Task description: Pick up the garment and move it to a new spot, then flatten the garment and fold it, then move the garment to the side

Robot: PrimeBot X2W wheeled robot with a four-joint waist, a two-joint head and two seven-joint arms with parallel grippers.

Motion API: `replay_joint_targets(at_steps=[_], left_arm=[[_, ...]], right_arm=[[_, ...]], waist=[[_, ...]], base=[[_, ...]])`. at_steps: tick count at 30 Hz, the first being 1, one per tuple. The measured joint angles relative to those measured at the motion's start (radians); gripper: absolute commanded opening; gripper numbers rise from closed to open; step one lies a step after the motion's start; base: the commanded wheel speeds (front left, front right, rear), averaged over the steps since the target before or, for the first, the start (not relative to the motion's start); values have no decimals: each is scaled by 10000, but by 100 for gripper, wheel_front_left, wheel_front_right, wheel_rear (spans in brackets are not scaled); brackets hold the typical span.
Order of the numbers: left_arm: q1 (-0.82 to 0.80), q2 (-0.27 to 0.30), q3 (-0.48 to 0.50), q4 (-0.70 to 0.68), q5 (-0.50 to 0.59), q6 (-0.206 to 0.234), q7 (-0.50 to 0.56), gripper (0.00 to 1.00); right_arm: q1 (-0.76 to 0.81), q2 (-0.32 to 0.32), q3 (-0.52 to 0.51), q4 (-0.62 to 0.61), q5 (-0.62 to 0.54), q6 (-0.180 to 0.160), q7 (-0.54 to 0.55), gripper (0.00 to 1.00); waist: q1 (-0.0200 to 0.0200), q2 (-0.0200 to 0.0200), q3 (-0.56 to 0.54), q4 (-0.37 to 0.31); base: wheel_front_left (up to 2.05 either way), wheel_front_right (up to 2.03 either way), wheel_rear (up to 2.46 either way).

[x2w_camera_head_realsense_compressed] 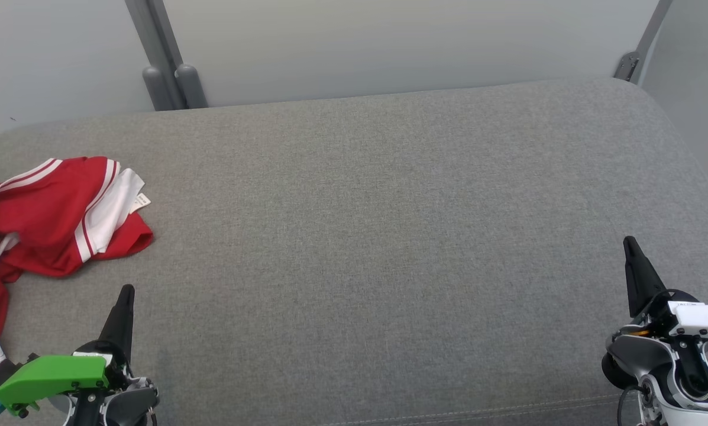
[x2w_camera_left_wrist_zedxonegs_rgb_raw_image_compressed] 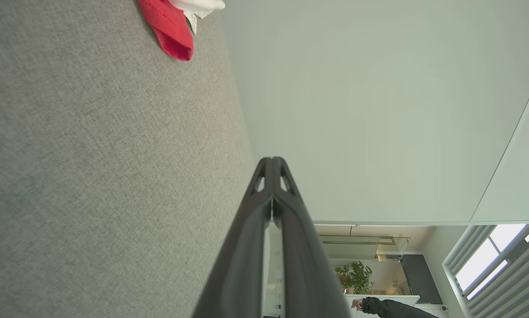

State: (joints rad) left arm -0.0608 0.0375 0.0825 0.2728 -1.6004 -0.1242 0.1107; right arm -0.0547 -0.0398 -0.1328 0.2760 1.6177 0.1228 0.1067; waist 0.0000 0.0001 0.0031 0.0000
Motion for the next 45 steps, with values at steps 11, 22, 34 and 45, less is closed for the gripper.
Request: replay_joint_targets(at_steps=[11,22,34,45], left_arm=[[0,0,0,0,0,0,0,0],[0,0,0,0,0,0,0,0],[0,0,0,0,0,0,0,0],[0,0,0,0,0,0,0,0]], right_arm=[[0,0,0,0,0,0,0,0],[0,0,0,0,0,0,0,0],[0,0,-2,0,0,0,0,0],[0,0,-2,0,0,0,0,0]], waist=[[0,0,0,0],[0,0,0,0],[0,0,0,0],[0,0,0,0]], base=[[0,0,0],[0,0,0],[0,0,0],[0,0,0]])
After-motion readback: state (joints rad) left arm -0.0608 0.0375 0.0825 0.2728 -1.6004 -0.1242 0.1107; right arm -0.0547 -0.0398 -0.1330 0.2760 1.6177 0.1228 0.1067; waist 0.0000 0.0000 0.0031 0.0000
